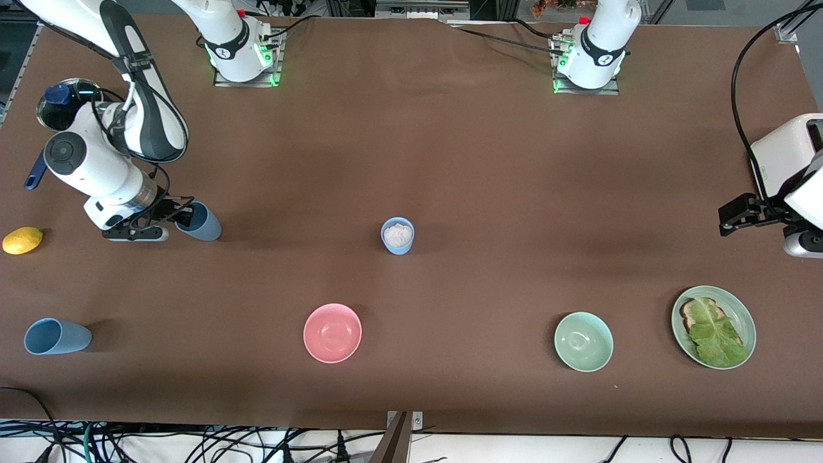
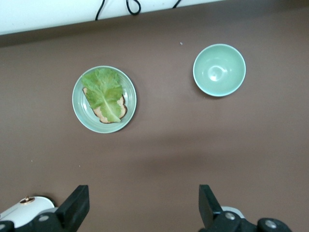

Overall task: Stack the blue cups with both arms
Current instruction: 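Grasp the blue cup with the right gripper while the left gripper withdraws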

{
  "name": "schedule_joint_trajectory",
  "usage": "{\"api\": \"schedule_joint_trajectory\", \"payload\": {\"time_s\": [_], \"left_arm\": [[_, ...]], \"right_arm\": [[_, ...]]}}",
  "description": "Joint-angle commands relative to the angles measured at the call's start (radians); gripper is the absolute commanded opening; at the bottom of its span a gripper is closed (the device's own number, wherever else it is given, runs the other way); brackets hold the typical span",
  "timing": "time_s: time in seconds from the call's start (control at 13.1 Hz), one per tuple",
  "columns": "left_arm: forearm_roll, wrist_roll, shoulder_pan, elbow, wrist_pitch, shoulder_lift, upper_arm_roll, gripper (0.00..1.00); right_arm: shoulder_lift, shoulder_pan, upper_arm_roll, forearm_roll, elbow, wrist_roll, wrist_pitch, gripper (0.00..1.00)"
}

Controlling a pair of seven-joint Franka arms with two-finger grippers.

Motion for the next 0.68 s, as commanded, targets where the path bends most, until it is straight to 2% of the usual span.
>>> {"api": "schedule_joint_trajectory", "payload": {"time_s": [0.0, 0.15, 0.3, 0.61], "left_arm": [[-0.008, 0.027, 0.001, -0.119, -0.014, -0.095, -0.009, 1.0], [-0.011, 0.027, -0.002, -0.119, -0.084, -0.118, -0.009, 1.0], [-0.013, 0.022, -0.002, -0.11, -0.083, -0.121, -0.008, 1.0], [-0.007, 0.018, -0.014, -0.113, -0.06, -0.12, -0.012, 1.0]], "right_arm": [[-0.01, 0.0, 0.035, 0.006, 0.166, 0.016, -0.236, 0.0], [-0.005, 0.026, 0.039, 0.012, 0.257, 0.08, -0.359, 0.0], [-0.01, 0.043, 0.067, 0.017, 0.311, 0.17, -0.438, 0.0], [-0.016, 0.043, 0.226, 0.017, 0.374, 0.44, -0.513, 0.0]]}}
